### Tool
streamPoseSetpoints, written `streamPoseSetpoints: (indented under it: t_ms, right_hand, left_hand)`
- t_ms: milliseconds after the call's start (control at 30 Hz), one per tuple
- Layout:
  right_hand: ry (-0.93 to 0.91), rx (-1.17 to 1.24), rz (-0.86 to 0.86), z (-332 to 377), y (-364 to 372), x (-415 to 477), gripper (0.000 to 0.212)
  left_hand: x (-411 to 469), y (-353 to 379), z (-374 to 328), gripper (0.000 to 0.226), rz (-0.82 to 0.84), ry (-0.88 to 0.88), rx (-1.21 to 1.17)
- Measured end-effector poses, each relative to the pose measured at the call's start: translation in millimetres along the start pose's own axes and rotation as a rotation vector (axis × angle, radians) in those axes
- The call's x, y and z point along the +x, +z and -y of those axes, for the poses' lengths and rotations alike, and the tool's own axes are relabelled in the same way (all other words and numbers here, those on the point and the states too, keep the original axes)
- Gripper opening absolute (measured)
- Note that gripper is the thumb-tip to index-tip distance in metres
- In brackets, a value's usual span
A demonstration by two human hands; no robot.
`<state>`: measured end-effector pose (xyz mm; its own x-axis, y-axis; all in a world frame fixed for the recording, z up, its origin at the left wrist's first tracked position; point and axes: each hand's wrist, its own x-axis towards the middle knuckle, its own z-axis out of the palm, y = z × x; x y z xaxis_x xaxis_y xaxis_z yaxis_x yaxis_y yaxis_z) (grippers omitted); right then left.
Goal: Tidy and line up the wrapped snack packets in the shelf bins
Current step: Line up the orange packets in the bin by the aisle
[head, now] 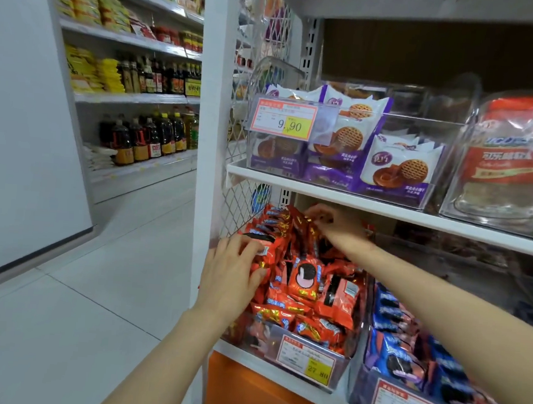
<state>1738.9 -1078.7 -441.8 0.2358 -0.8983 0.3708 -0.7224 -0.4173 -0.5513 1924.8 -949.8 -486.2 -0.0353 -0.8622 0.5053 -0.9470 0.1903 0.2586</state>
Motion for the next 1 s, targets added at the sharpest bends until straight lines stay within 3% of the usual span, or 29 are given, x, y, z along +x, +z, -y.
streamPoseSetpoints:
  t_ms: [100,200,267,367,467,567,633,700,767,833,933,1000]
  right_hand:
    - [0.088,0.137,0.059,-20,-1,20,0.013]
    - [0.022,-0.05,0.194,-18,9,28,0.042]
    - [-0.02,-0.296,0.164,-12,20,31,0.052]
    - [-0.08,-0.374,0.014,-1,26,32,0.028]
    - [0.02,-0.017,-0.084,-8,17,37,0.021]
    - [0.315,0.533,-0.037,-16,8,37,0.055]
    - [0.326,0.641,-0.004,-12,6,40,0.054]
    - [0.215,0.603,0.128,2,10,43,0.038]
    - [0.098,0.407,0.283,14,17,48,0.031]
    - [0.021,0.199,0.285,10,24,57,0.029]
    - [0.036,0.133,0.225,-8,14,69,0.029]
    - [0.019,0.074,0.343,-20,2,68,0.025]
  left_hand:
    - [5,0,5,0.038,-0.034,-0.021,0.011]
    - [12,-1,7,0.034,-0.057,-0.088,-0.01]
    - [15,0,4,0.034,-0.047,-0.109,-0.014]
    - [16,1,-2,0.041,-0.03,-0.13,-0.013]
    - [16,1,-6,0.044,-0.034,-0.116,-0.001]
    - [14,3,-6,0.045,-0.034,-0.095,-0.004]
    - [13,4,-5,0.045,-0.031,-0.089,-0.022]
    - [12,3,-6,0.043,-0.035,-0.082,-0.036]
    - [11,1,-6,0.042,-0.036,-0.072,-0.046]
    - [10,0,-5,0.042,-0.03,-0.07,-0.056]
    - [9,-2,-2,0.043,-0.024,-0.077,-0.063]
    - [10,-3,-1,0.043,-0.027,-0.077,-0.062]
